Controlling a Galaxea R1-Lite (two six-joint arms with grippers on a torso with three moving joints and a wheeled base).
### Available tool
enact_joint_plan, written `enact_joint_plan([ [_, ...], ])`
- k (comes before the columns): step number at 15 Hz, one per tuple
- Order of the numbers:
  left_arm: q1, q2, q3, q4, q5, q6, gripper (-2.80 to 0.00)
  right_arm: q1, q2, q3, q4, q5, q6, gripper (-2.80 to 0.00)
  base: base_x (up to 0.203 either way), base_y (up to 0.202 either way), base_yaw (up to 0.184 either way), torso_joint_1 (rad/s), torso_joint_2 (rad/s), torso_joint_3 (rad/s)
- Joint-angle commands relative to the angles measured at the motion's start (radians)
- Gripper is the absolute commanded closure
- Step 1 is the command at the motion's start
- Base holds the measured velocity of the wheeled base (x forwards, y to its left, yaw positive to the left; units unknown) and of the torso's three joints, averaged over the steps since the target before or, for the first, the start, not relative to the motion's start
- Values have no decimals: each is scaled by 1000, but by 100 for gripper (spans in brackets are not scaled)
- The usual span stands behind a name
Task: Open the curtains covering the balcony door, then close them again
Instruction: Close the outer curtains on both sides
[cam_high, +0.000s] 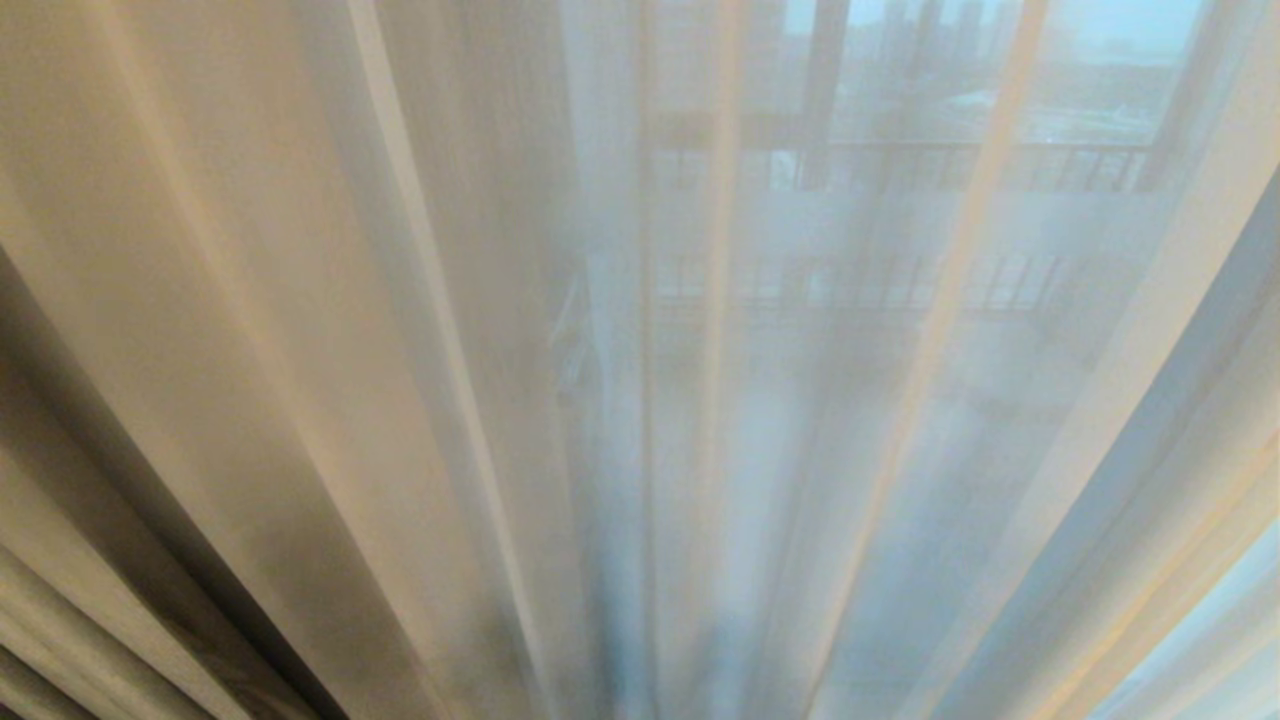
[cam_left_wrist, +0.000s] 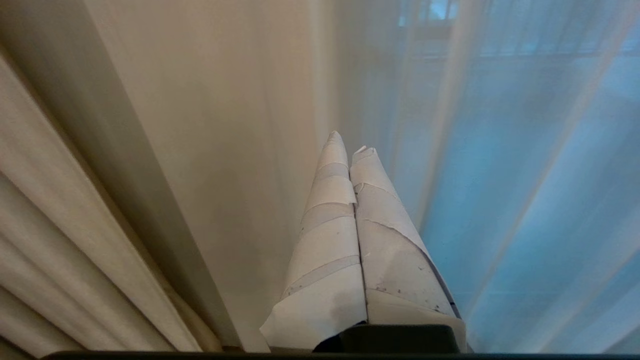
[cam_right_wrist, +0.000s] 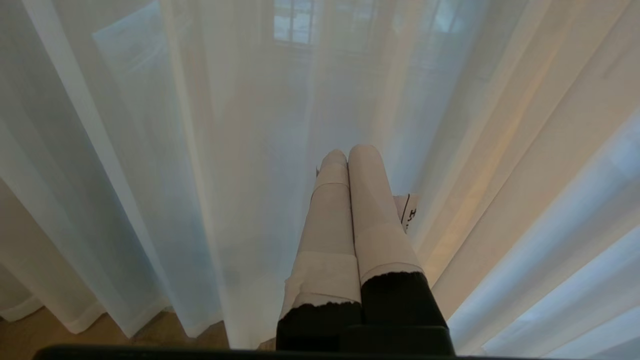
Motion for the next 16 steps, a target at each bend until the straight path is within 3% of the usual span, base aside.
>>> enact_joint_plan([
  [1, -1, 0, 0, -21, 10, -2, 0, 0, 1, 0, 0, 1, -1, 0, 0, 0, 0, 0, 0, 0],
  [9, -1, 0, 0, -304, 57, -5, 0, 0, 1, 0, 0, 0, -1, 0, 0, 0, 0, 0, 0, 0],
  [13, -1, 0, -6, -320, 111, -5, 0, 0, 1, 0, 0, 1, -1, 0, 0, 0, 0, 0, 0, 0],
  [16, -1, 0, -53, -301, 111, -9, 0, 0, 1, 0, 0, 1, -1, 0, 0, 0, 0, 0, 0, 0],
])
